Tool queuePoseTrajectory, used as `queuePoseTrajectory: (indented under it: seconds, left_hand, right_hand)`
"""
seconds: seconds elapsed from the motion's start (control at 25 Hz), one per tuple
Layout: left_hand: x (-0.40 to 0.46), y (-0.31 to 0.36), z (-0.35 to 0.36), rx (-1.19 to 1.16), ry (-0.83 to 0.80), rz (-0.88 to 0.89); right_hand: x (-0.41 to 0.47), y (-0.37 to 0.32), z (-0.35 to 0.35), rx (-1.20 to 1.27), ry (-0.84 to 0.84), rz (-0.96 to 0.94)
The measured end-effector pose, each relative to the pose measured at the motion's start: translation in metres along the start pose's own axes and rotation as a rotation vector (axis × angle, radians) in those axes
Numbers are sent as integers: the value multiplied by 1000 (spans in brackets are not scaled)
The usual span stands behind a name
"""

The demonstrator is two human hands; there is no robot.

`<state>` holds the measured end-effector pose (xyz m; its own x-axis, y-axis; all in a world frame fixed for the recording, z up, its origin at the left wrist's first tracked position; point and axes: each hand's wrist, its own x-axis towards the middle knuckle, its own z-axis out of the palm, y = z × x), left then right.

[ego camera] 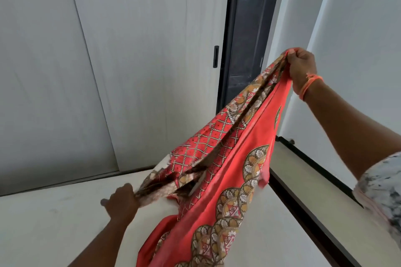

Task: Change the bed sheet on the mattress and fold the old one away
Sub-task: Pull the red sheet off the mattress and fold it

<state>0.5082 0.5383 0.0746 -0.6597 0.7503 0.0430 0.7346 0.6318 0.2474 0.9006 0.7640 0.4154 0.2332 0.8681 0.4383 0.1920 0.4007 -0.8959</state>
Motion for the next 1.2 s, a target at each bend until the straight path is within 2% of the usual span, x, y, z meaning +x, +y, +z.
queuePoseTrajectory:
  seconds: [0.16, 0.32, 0.44, 0.56, 0.6, 0.76, 0.8, 0.84, 0.92, 1.0, 1.08, 1.12, 1.2]
  left_hand:
    - [-15, -26, 26, 13, -82, -78]
    - [-26, -63, 47, -137, -193, -266]
    - [-36, -82, 65, -180, -224, -363]
    - [-37, -99, 65, -202, -338, -328]
    - [-35, -99, 54, -274, -305, -384]
    - [-20, -88, 10, -911, -241, -581]
    - [-12, -71, 5, -1044, -270, -575]
    - [-8, -49, 5, -1061, -277, -526]
    - [-19, 16, -5, -1078, -188, -425]
    - [-51, 104, -32, -1078, 4, -61]
    - [-90, 175, -72, -1120, -2, 452]
    - [-95, 195, -84, -1119, -43, 607]
    - [-93, 233, -114, -1160, -119, 682]
  right_hand:
    - [11, -7, -1, 52, 55, 36]
    - [8, -9, 2, 94, 69, 72]
    - [-2, -5, 12, 67, -6, 80]
    - [-13, -3, 17, 104, -143, 67]
    - [-13, -2, 14, 135, -180, 74]
    - [-12, 0, 8, 233, -315, 102]
    - [-14, -1, 11, 213, -353, 92]
    - [-18, -3, 17, 189, -388, 78]
    - [-27, -3, 30, 179, -436, 66]
    - [-29, 0, 37, 212, -496, 66]
    - [-33, -2, 43, 284, -594, 74]
    - [-36, -4, 45, 319, -642, 79]
    - [-44, -9, 48, 360, -719, 72]
